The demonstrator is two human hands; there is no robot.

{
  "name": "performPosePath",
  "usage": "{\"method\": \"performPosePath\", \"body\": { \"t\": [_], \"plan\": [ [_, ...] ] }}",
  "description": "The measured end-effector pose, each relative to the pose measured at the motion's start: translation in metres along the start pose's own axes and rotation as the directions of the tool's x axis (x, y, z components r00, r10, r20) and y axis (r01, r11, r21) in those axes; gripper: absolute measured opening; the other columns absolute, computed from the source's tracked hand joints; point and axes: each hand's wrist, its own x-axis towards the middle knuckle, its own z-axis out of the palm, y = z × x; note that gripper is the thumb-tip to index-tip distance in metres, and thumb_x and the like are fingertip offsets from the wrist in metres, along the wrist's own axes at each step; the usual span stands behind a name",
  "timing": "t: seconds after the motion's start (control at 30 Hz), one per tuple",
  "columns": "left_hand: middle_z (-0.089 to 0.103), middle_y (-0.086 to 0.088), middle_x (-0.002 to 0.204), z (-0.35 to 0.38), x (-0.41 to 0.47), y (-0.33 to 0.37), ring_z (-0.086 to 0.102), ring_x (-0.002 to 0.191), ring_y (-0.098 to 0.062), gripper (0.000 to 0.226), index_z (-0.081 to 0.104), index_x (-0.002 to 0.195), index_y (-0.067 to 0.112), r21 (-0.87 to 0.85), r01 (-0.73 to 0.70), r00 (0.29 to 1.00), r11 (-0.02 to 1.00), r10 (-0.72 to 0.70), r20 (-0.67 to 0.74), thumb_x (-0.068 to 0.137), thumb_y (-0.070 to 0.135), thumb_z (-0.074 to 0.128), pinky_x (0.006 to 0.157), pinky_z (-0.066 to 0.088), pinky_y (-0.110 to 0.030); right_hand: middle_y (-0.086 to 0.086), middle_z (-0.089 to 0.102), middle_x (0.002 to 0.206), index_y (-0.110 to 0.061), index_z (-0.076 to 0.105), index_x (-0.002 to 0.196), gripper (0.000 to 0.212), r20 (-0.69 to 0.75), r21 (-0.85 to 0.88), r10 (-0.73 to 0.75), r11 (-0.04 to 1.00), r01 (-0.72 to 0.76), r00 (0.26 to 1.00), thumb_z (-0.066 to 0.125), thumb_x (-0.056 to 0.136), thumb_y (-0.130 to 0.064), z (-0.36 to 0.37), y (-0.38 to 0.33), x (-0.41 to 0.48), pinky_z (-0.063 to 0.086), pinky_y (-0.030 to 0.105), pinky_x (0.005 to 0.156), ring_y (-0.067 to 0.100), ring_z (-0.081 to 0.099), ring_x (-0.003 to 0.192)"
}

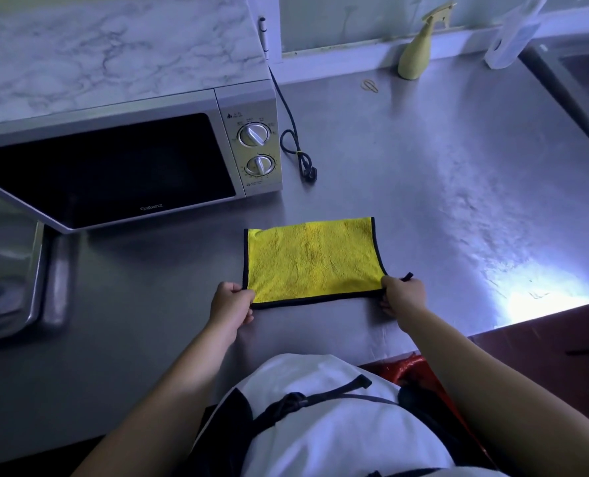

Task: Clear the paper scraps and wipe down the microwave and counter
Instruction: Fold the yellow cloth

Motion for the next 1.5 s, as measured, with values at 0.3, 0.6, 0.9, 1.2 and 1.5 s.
{"method": "performPosePath", "body": {
  "t": [0.3,0.6,0.9,1.2,1.5],
  "plan": [
    [0.057,-0.006,0.112,0.0,-0.013,0.021,0.055,0.099,-0.026,0.031,0.055,0.116,0.014,0.49,-0.476,0.809,0.73,0.582,-0.082,0.086,0.012,0.061,0.081,0.042,-0.033,0.011,0.051,0.115,-0.01,0.055,0.117,0.038,0.035,-0.601,-0.587,0.635,0.486,0.809,0.067,0.083,-0.024,0.003,-0.013,-0.008,0.039,0.041,0.085,0.033,0.048,0.105],
    [-0.005,-0.004,0.166,0.059,0.06,0.045,-0.006,0.153,-0.022,0.079,-0.005,0.158,0.016,0.802,-0.546,0.742,0.242,0.585,0.328,0.098,0.061,0.021,0.124,0.0,-0.038,-0.005,0.004,0.168,-0.026,0.007,0.161,0.072,0.535,-0.731,-0.597,0.027,0.682,0.598,0.029,0.101,-0.059,0.075,-0.039,0.042,-0.001,0.044,0.125,0.017,-0.003,0.155],
    [0.0,0.001,0.166,0.061,0.079,0.035,-0.001,0.153,-0.017,0.081,0.004,0.159,0.015,0.832,-0.445,0.77,0.33,0.616,0.168,0.097,0.066,0.018,0.121,-0.008,-0.04,-0.011,0.003,0.167,-0.029,0.003,0.16,0.077,0.496,-0.742,-0.641,0.038,0.67,0.586,0.015,0.097,-0.071,0.069,-0.027,0.062,0.002,0.042,0.125,0.012,-0.004,0.155],
    [0.067,-0.001,0.096,-0.007,0.112,0.095,0.062,0.096,-0.025,0.022,0.072,0.1,0.021,0.544,-0.462,0.885,0.7,0.404,0.232,0.08,0.023,0.079,0.082,0.047,-0.032,0.013,0.055,0.124,-0.017,0.064,0.121,0.035,0.334,-0.77,-0.499,0.344,0.537,0.799,0.054,0.087,-0.013,0.049,-0.106,0.08,0.036,0.041,0.1,0.035,0.046,0.122],
    [0.073,0.006,0.091,-0.019,0.091,0.103,0.07,0.077,-0.012,0.02,0.061,0.097,0.025,-0.161,-0.114,0.905,0.98,0.17,0.391,0.086,0.014,0.073,0.06,0.056,-0.031,0.005,0.06,0.087,-0.015,0.06,0.098,0.019,0.513,-0.205,-0.132,0.941,0.27,0.848,0.075,0.088,-0.023,0.005,-0.129,0.086,0.058,0.034,0.065,0.019,0.06,0.074]
  ]
}}
